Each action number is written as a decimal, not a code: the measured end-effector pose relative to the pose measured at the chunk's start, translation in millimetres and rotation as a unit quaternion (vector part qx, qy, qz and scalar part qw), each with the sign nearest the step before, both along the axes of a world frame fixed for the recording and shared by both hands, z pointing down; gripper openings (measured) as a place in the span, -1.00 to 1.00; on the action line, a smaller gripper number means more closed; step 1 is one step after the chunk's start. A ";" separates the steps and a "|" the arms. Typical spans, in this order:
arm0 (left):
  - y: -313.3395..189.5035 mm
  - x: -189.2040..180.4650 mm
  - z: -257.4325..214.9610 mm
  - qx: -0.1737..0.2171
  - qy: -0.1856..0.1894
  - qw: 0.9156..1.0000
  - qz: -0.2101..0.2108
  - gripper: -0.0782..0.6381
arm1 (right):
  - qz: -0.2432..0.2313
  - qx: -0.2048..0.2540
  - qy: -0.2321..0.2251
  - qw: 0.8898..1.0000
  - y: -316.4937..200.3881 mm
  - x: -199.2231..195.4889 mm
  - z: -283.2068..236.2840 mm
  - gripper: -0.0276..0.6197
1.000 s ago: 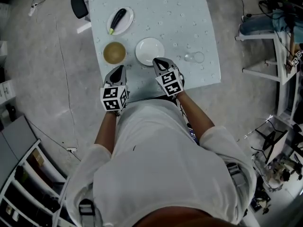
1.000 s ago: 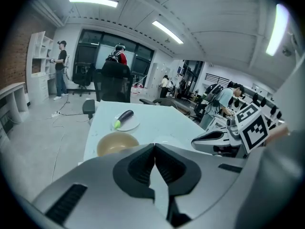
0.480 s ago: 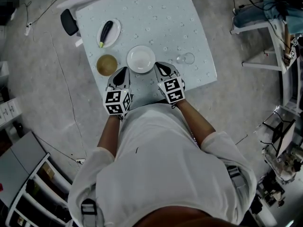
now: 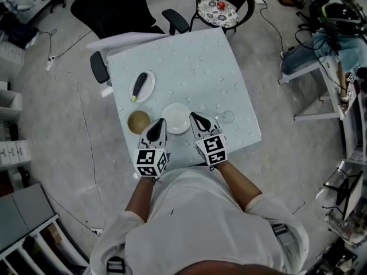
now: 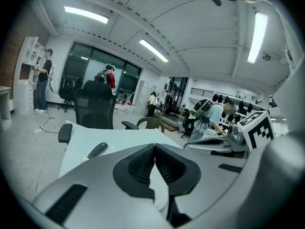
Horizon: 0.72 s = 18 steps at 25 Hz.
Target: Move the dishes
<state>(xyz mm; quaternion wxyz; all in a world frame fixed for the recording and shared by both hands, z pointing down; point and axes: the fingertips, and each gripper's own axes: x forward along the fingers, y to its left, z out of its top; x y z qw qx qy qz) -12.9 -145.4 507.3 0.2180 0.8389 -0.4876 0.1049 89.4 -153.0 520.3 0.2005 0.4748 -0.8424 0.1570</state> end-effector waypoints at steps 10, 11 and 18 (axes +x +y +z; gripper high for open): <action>-13.9 2.5 -54.2 0.054 0.017 0.998 -0.009 -0.73 | 0.007 0.066 -0.018 0.998 -19.7 -2.9 -64.3 -0.92; -16.2 2.0 -59.8 0.060 0.019 0.998 -0.011 -0.73 | 0.009 0.072 -0.021 0.997 -22.3 -1.8 -71.2 -0.92; -29.2 -1.8 -103.6 0.110 0.023 0.993 -0.020 -0.73 | 0.021 0.118 -0.031 0.992 -34.6 13.3 -113.2 -0.92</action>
